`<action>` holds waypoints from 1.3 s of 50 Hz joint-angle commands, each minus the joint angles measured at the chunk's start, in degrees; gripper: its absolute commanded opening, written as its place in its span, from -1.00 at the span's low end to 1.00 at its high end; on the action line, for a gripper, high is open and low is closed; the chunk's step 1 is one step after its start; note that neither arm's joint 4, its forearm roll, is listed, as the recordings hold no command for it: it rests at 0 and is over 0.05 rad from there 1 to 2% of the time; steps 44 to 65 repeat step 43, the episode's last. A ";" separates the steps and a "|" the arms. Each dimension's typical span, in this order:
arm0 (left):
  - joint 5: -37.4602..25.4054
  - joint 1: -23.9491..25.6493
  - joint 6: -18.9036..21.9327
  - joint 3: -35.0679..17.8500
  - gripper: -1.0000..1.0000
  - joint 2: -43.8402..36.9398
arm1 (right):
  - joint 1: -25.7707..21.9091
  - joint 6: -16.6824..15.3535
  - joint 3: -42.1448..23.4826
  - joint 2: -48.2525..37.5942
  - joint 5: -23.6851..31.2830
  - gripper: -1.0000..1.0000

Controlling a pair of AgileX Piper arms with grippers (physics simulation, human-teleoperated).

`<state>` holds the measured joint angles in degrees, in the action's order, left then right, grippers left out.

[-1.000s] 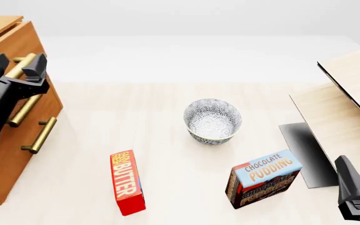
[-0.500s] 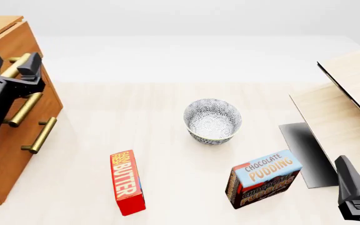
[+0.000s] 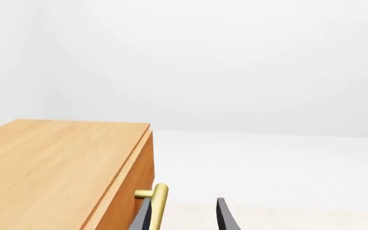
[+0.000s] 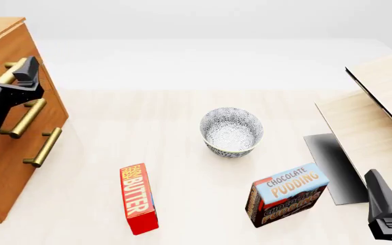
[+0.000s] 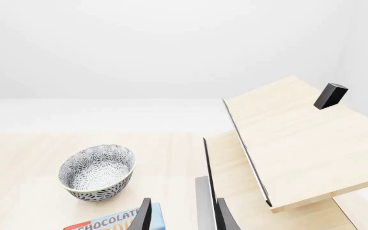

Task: Close the top drawer of the cabinet.

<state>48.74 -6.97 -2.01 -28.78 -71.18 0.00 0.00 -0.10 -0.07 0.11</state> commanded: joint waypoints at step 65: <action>-1.62 -12.60 -5.17 3.93 1.00 -7.64 | 0.00 0.00 0.00 0.00 0.00 1.00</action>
